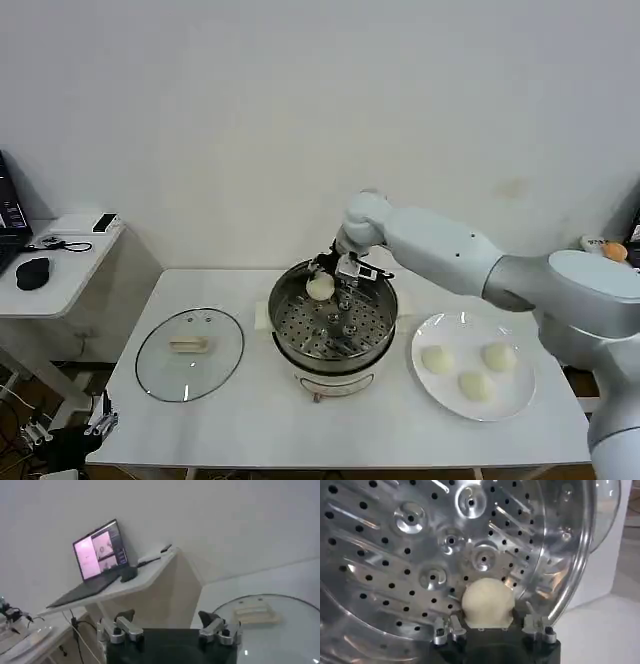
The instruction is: Take steamed baozi put them in steamer then cover it.
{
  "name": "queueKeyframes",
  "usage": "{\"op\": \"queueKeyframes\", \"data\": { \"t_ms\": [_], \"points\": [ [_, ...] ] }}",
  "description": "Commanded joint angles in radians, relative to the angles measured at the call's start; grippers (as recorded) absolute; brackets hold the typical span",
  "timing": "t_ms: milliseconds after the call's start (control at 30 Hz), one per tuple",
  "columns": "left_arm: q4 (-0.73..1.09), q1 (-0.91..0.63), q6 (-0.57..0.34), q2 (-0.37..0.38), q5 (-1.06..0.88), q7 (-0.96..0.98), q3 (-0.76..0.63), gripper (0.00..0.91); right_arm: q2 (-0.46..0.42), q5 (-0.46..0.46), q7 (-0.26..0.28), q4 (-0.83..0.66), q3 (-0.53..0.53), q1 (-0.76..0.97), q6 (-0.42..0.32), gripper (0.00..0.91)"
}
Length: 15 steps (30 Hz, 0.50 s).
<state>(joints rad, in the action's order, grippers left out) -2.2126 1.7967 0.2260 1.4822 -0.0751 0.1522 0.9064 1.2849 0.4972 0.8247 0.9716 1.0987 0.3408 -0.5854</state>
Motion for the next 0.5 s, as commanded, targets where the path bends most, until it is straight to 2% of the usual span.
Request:
{"op": "queueKeyframes", "data": {
  "t_ms": [33,233,300,367,433,500],
  "points": [
    [0.003,-0.001,0.000,0.001,0.000,0.000,-0.002,0.907,0.008,0.043,-0.011,-0.021,-0.003,-0.004,-0.023,0.907],
    [0.001,0.003,0.000,0.000,-0.001,0.001,-0.009,0.907,-0.040,-0.034,0.013,0.065,-0.006,0.048,0.002,0.907],
    [0.001,0.005,0.000,-0.003,-0.001,0.001,-0.012,0.907,-0.068,-0.095,0.032,0.111,-0.001,0.083,0.025,0.907],
    [-0.001,0.006,0.000,-0.008,0.000,0.000,-0.014,0.907,-0.128,-0.218,0.064,0.195,0.023,0.142,0.086,0.907],
    [-0.007,0.006,0.001,-0.016,0.005,-0.001,-0.015,0.907,-0.171,-0.290,0.076,0.244,0.040,0.186,0.127,0.907],
    [-0.012,0.004,0.005,-0.022,0.010,-0.003,-0.016,0.907,-0.234,-0.312,0.080,0.304,0.047,0.224,0.193,0.907]
  ]
}}
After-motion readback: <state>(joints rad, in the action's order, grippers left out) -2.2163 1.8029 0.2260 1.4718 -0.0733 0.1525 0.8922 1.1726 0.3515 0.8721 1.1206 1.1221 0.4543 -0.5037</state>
